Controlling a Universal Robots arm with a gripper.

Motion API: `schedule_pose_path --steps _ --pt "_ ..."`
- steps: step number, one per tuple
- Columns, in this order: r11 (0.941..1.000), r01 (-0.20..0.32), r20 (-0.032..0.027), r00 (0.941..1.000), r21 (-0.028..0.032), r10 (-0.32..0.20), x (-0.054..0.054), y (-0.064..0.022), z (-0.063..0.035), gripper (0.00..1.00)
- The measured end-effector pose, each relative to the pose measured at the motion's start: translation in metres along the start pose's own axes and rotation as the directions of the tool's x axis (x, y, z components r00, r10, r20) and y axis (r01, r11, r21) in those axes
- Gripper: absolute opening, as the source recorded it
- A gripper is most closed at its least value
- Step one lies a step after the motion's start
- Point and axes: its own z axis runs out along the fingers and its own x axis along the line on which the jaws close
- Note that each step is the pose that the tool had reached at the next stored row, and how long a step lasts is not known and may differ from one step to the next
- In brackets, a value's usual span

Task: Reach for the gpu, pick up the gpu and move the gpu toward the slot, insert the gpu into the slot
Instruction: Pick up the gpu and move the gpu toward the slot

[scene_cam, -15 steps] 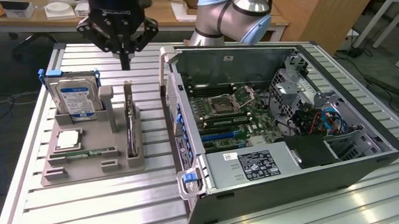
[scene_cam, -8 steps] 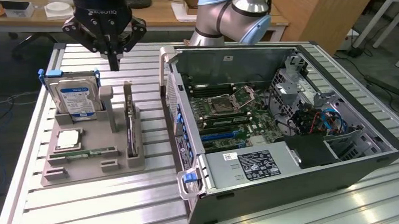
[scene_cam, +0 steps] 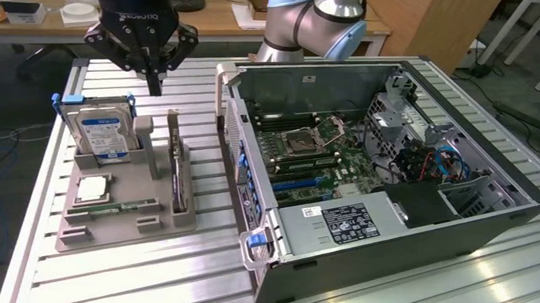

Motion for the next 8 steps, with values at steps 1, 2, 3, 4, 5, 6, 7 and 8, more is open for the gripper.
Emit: schedule_pose_path --steps 1,2,3,4,5,6,7,8 --pt "1.0000 0.000 0.0000 1.0000 0.0000 0.000 0.0000 0.0000 0.0000 0.10" --pt "1.0000 0.000 0.0000 1.0000 0.0000 0.000 0.0000 0.0000 0.0000 0.10" --pt "1.0000 0.000 0.0000 1.0000 -0.0001 0.000 0.0000 0.0000 0.0000 0.10" --pt "1.0000 0.000 0.0000 1.0000 0.0000 0.000 0.0000 0.0000 0.0000 0.10" --pt "1.0000 0.000 0.0000 1.0000 0.0000 0.000 0.0000 0.0000 0.0000 0.10" --pt "1.0000 0.000 0.0000 1.0000 0.0000 0.000 0.0000 0.0000 0.0000 0.11" --pt "1.0000 0.000 0.0000 1.0000 0.0000 0.000 0.0000 0.0000 0.0000 0.11" --pt "1.0000 0.000 0.0000 1.0000 0.0000 0.000 0.0000 0.0000 0.0000 0.16"
